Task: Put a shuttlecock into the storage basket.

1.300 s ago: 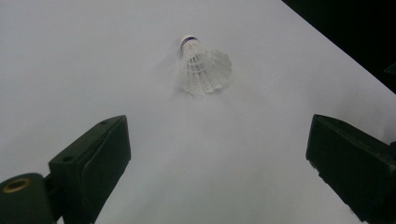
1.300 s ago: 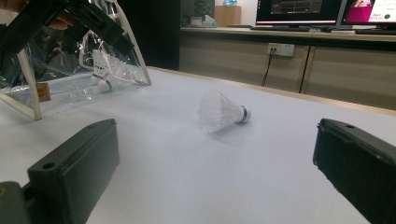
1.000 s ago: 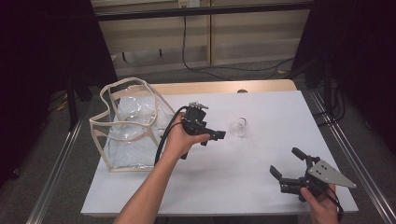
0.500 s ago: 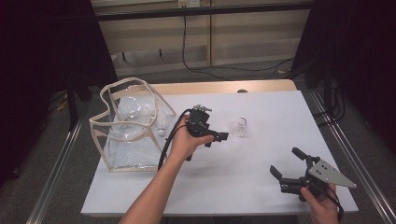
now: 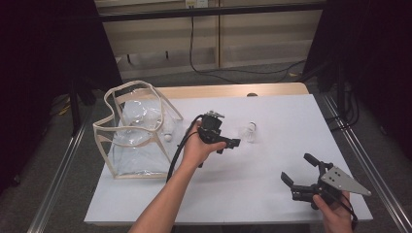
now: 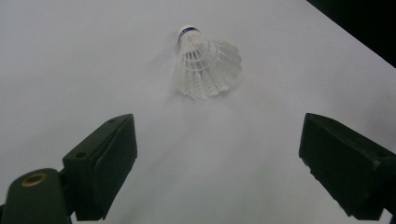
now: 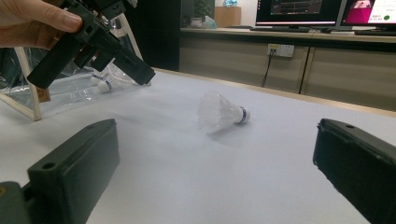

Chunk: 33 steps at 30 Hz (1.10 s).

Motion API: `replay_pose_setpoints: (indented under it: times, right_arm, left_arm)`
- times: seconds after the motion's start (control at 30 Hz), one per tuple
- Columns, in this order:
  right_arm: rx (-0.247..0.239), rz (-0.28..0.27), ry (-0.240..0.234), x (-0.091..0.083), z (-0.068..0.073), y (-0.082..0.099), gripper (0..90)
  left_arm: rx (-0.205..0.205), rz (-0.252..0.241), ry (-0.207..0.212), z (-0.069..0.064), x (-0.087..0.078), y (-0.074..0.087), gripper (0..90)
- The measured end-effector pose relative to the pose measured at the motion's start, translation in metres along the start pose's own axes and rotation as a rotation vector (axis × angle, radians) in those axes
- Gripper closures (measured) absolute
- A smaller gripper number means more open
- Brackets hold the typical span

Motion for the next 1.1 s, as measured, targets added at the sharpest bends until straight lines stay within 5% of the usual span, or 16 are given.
replay_pose_setpoints:
  times: [1.1]
  right_arm:
    - [-0.001,0.0,-0.004,0.0,0.001,0.0,0.3]
  left_arm:
    - [-0.015,-0.03,-0.023,0.01,0.028,0.003,15.1]
Point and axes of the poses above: each handheld gripper's, and its own axes: x roughly forward along the jaws, y roughly out of its underside, z roughly to its left, the point moved 8 cm from there along x, roughly forward along the jaws, and after that the axes turned 6 degrees about -z, right-handed, at the moved point
